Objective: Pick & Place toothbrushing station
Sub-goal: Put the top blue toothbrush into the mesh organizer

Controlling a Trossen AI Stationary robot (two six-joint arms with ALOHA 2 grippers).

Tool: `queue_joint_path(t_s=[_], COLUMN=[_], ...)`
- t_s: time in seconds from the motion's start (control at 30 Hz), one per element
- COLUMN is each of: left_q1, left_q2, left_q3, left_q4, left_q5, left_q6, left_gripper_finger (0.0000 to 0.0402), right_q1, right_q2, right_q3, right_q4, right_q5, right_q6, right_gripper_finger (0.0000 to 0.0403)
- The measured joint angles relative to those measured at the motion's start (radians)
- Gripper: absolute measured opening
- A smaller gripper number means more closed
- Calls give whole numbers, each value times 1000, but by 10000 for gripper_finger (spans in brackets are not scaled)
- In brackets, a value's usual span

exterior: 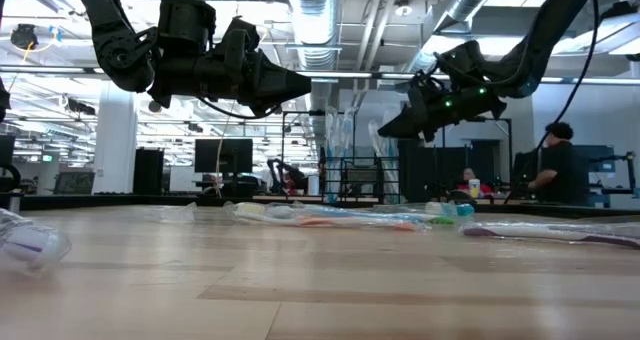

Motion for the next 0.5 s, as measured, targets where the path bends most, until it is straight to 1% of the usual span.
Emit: queue_joint_path(t_s=[0.1, 0.2, 0.5], left_q1=[0, 0, 0], left_q2=[0, 0, 0], left_q3=[0, 0, 0], left_q4=[0, 0, 0], left_q5=[0, 0, 0], left_q6=[0, 0, 0], left_gripper_finger=[99, 99, 99], right_q1=[0, 0, -3], right_q2=[0, 0, 0], right_q3=[0, 0, 1], right_q4=[-7, -10, -18], right_q5=[-1, 0, 6], right_q6=[-11, -20, -25], right_gripper_finger=[57, 71, 170])
